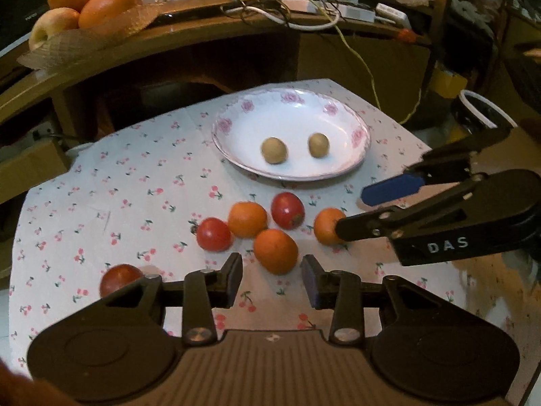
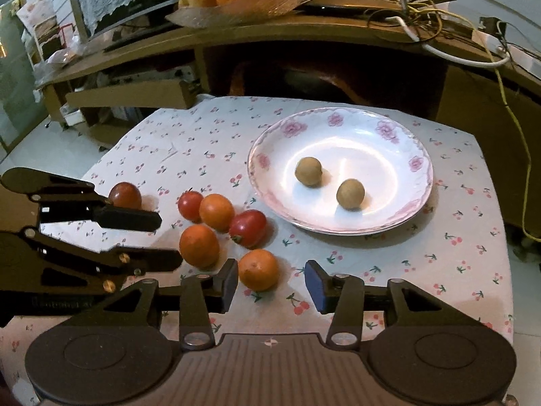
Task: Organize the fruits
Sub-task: 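Move both grippers back toward the oranges beside the plate, then grasp an orange with the right gripper while the left gripper grasps another orange, then lower both oranges into the white plate and open both grippers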
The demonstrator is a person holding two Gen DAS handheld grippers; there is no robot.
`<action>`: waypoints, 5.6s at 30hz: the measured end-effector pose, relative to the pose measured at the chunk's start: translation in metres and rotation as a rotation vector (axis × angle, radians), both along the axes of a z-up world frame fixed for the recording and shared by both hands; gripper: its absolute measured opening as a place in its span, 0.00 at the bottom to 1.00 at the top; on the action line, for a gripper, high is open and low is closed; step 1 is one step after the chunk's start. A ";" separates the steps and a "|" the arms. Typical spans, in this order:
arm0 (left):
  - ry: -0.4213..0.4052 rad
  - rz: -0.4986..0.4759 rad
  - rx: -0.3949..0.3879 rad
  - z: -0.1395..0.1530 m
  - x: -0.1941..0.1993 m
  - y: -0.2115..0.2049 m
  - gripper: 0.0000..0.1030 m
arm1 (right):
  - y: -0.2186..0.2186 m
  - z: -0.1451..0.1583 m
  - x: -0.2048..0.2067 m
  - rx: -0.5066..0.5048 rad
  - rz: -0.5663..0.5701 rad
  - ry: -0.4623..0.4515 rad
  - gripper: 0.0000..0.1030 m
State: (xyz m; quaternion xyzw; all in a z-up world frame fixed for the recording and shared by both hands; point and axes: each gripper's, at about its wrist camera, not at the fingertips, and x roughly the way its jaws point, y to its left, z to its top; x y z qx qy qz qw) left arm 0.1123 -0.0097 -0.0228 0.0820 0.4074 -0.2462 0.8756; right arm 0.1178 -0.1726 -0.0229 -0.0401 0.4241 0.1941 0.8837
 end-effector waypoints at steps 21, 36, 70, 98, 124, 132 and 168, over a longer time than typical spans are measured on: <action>0.015 0.018 -0.008 -0.012 0.013 -0.012 0.43 | 0.003 -0.012 0.010 0.003 0.020 0.043 0.34; 0.018 0.027 -0.023 -0.017 0.017 -0.015 0.41 | -0.003 -0.007 0.006 -0.033 0.010 0.054 0.28; 0.035 0.021 0.002 -0.024 0.014 -0.010 0.46 | -0.007 -0.014 -0.001 -0.062 0.026 0.058 0.43; -0.020 -0.028 -0.028 0.002 0.010 -0.034 0.33 | -0.015 0.009 -0.012 -0.047 -0.027 0.007 0.28; -0.081 0.039 -0.045 0.009 0.072 -0.057 0.33 | -0.039 0.008 0.048 -0.019 -0.163 -0.054 0.28; -0.056 0.051 -0.042 0.001 0.080 -0.055 0.33 | -0.036 0.002 0.058 -0.020 -0.159 -0.038 0.29; -0.080 0.076 -0.057 0.029 0.028 0.011 0.37 | -0.009 0.024 0.008 0.070 -0.068 -0.065 0.33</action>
